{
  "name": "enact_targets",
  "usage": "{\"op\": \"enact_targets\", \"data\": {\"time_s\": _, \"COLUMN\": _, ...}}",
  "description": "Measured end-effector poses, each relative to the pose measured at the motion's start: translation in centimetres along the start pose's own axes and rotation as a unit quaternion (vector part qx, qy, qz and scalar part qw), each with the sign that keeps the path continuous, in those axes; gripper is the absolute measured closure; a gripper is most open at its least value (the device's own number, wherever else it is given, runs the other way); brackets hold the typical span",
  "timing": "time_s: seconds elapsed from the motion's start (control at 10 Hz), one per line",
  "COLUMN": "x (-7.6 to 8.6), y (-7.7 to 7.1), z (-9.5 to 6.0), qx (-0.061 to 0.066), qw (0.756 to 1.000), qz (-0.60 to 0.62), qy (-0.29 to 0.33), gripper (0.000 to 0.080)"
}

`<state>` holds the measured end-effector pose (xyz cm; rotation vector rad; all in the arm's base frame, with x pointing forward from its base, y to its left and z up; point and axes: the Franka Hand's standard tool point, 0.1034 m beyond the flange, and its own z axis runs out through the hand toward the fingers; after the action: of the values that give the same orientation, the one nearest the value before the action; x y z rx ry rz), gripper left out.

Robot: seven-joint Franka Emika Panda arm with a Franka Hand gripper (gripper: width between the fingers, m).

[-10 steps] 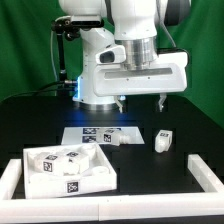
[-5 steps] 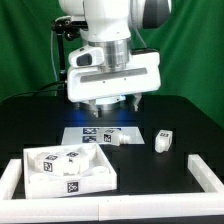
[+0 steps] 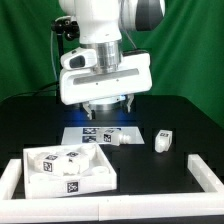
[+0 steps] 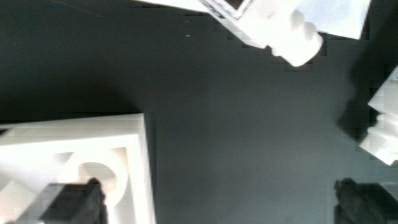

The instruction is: Assemble one leg

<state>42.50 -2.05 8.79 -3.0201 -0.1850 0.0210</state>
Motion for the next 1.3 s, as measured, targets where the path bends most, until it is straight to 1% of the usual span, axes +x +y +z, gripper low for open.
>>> {"op": "enact_targets", "data": {"time_s": 0.2, "x": -0.8, "y": 2.3, "z": -0.2, "qx": 0.001, "qw": 0.996, "qz": 0.088, "qy": -0.006, "gripper": 0.0150}}
{"op": "enact_targets", "data": {"time_s": 0.3, "x": -0.9, "y": 2.8, "z": -0.2, "qx": -0.001, "qw": 0.991, "qz": 0.137, "qy": -0.006, "gripper": 0.0150}}
{"op": "enact_targets", "data": {"time_s": 0.4, "x": -1.1, "y": 3.7, "z": -0.3, "qx": 0.015, "qw": 0.988, "qz": 0.155, "qy": 0.005, "gripper": 0.0150}}
{"op": "enact_targets", "data": {"time_s": 0.5, "x": -1.4, "y": 4.3, "z": -0.3, "qx": 0.030, "qw": 0.983, "qz": 0.180, "qy": 0.018, "gripper": 0.0150}}
{"op": "enact_targets", "data": {"time_s": 0.6, "x": -1.3, "y": 3.9, "z": -0.2, "qx": 0.026, "qw": 0.984, "qz": 0.174, "qy": 0.014, "gripper": 0.0150}}
{"op": "enact_targets", "data": {"time_s": 0.7, "x": -1.2, "y": 3.8, "z": -0.2, "qx": 0.026, "qw": 0.985, "qz": 0.172, "qy": 0.014, "gripper": 0.0150}}
{"op": "enact_targets", "data": {"time_s": 0.8, "x": -1.3, "y": 3.9, "z": -0.2, "qx": 0.026, "qw": 0.985, "qz": 0.173, "qy": 0.014, "gripper": 0.0150}}
{"op": "enact_targets", "data": {"time_s": 0.9, "x": -1.3, "y": 4.2, "z": -0.3, "qx": 0.024, "qw": 0.981, "qz": 0.191, "qy": 0.014, "gripper": 0.0150}}
{"op": "enact_targets", "data": {"time_s": 1.0, "x": -1.3, "y": 5.4, "z": -0.7, "qx": 0.007, "qw": 0.968, "qz": 0.251, "qy": 0.012, "gripper": 0.0150}}
{"op": "enact_targets", "data": {"time_s": 1.1, "x": -1.8, "y": 6.4, "z": -0.5, "qx": 0.006, "qw": 0.953, "qz": 0.302, "qy": 0.011, "gripper": 0.0150}}
{"op": "enact_targets", "data": {"time_s": 1.2, "x": -2.3, "y": 7.4, "z": 0.2, "qx": 0.008, "qw": 0.947, "qz": 0.321, "qy": 0.005, "gripper": 0.0150}}
{"op": "enact_targets", "data": {"time_s": 1.3, "x": -2.6, "y": 8.6, "z": 0.7, "qx": 0.010, "qw": 0.955, "qz": 0.297, "qy": 0.004, "gripper": 0.0150}}
